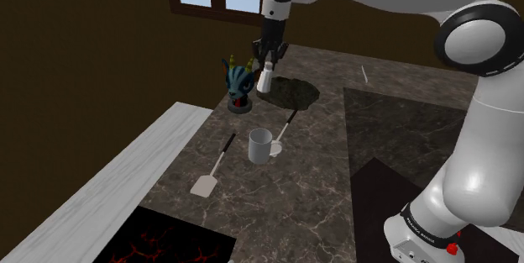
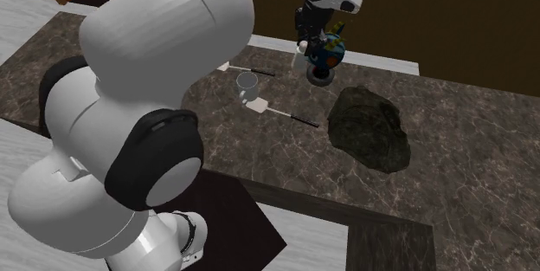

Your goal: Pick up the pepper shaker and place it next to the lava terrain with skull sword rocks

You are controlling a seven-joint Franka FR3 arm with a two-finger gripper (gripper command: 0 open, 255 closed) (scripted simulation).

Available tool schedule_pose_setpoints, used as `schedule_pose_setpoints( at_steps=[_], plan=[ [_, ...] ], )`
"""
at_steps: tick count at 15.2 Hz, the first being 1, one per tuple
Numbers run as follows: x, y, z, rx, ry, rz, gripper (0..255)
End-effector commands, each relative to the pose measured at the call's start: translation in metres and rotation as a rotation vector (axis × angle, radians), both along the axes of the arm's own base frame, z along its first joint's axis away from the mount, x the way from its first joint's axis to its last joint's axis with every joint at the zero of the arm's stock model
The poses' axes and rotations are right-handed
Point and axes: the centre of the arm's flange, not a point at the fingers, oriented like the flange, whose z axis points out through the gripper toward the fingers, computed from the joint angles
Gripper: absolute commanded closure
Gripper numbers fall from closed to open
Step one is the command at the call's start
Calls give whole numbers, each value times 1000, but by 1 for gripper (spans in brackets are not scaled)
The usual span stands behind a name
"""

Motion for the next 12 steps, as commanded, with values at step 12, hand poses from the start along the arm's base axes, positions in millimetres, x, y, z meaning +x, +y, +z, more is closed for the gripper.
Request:
schedule_pose_setpoints(
  at_steps=[12],
  plan=[
    [-135, 105, 0, 0, 0, -1, 255]
  ],
)
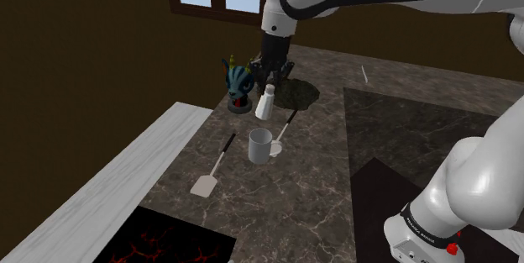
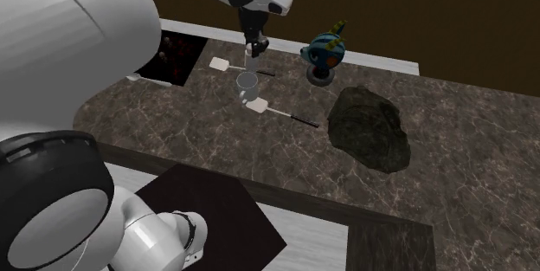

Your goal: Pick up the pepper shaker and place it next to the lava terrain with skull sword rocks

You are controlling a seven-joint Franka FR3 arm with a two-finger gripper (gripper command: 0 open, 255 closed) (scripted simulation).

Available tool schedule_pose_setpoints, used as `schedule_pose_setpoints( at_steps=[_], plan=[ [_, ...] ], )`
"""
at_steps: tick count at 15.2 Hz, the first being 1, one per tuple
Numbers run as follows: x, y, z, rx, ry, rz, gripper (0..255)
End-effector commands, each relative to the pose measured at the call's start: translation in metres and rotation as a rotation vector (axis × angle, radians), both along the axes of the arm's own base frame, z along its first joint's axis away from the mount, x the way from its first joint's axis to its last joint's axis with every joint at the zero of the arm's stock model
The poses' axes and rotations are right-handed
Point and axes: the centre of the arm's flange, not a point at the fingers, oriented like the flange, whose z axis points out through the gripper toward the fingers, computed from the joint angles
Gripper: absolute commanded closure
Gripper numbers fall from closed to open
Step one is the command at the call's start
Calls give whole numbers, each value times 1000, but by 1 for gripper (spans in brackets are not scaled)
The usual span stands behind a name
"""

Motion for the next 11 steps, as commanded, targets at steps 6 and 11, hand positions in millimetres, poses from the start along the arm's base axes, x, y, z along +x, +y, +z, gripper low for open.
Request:
schedule_pose_setpoints(
  at_steps=[6, 11],
  plan=[
    [-72, 58, 2, 0, 0, -1, 255],
    [-124, 99, 2, 0, 0, -1, 255]
  ],
)
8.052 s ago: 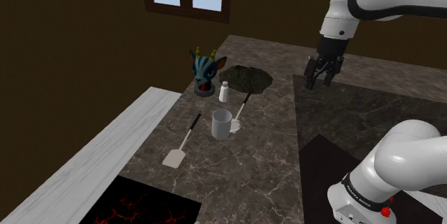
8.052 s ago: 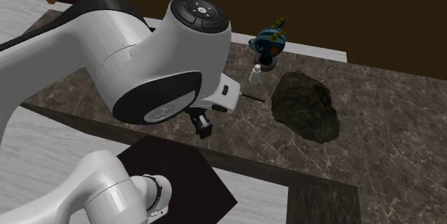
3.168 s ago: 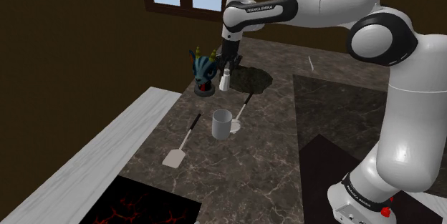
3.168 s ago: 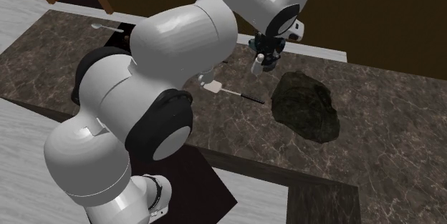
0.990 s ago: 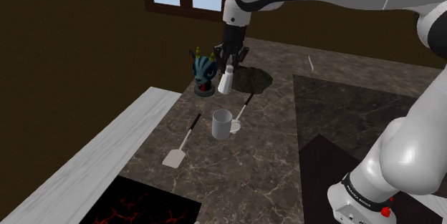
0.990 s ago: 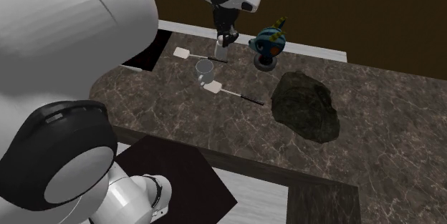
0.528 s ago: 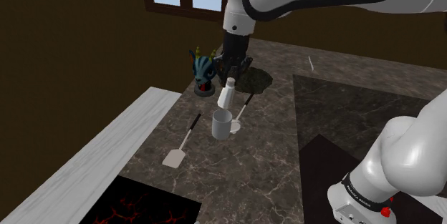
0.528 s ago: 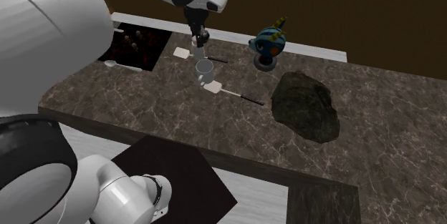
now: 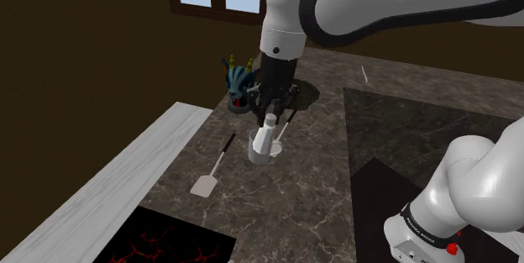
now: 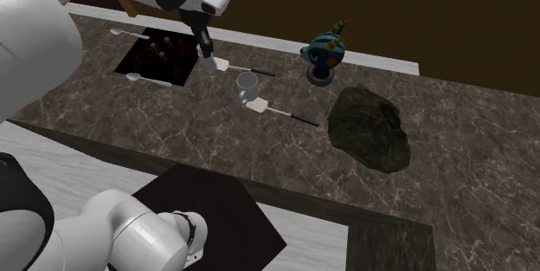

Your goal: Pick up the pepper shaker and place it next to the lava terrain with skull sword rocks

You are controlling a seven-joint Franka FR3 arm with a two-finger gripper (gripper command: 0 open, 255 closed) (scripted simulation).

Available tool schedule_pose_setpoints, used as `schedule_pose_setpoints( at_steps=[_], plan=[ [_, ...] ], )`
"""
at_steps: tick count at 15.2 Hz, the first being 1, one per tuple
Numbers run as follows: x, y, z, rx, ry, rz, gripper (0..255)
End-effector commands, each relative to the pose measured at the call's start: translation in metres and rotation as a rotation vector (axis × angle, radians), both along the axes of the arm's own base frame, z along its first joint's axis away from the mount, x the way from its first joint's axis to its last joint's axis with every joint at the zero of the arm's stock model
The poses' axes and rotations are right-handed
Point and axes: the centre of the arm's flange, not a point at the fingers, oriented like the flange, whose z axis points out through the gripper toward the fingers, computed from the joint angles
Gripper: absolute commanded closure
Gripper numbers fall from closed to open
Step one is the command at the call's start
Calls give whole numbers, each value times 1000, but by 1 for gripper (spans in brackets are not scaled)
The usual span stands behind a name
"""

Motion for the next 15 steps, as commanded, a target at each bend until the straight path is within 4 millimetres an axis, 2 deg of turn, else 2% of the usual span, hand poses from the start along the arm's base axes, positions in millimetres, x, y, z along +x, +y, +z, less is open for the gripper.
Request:
schedule_pose_setpoints(
  at_steps=[1, 14, 15],
  plan=[
    [-21, 15, 2, 0, 0, -2, 255],
    [-158, 124, 2, 0, 0, -2, 255],
    [-158, 124, -3, 0, 0, -2, 255]
  ],
)
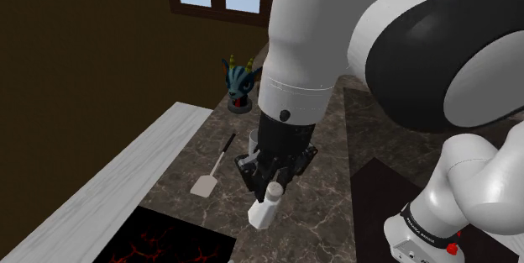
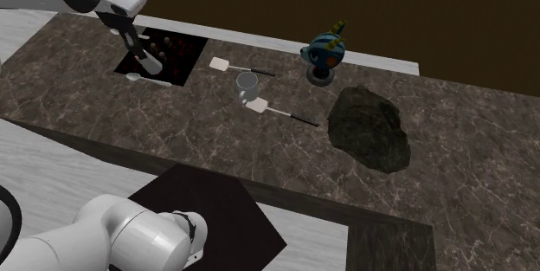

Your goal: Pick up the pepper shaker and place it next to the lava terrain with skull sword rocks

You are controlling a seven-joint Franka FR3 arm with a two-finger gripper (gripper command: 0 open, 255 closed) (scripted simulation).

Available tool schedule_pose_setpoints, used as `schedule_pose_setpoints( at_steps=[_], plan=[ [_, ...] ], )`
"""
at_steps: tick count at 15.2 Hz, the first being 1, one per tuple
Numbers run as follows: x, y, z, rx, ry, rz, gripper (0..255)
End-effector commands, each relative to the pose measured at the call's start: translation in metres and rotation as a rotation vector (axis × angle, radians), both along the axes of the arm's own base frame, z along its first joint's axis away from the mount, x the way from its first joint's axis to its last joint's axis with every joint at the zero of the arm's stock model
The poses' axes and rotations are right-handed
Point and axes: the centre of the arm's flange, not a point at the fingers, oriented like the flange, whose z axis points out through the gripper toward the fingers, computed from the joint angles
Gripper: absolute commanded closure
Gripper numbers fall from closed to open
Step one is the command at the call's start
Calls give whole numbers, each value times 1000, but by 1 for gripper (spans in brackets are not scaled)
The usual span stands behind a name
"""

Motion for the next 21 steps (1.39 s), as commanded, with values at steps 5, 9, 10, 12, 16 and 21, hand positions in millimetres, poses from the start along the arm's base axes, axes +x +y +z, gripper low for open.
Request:
schedule_pose_setpoints(
  at_steps=[5, 9, 10, 12, 16, 21],
  plan=[
    [-6, 5, -29, 0, 0, -2, 255],
    [-6, 5, -50, 0, 0, -2, 255],
    [-6, 5, -55, 0, 0, -2, 255],
    [-6, 5, -66, 0, 0, -2, 255],
    [-6, 5, -87, 0, 0, -2, 255],
    [-6, 5, -113, 0, 0, -2, 255]
  ],
)
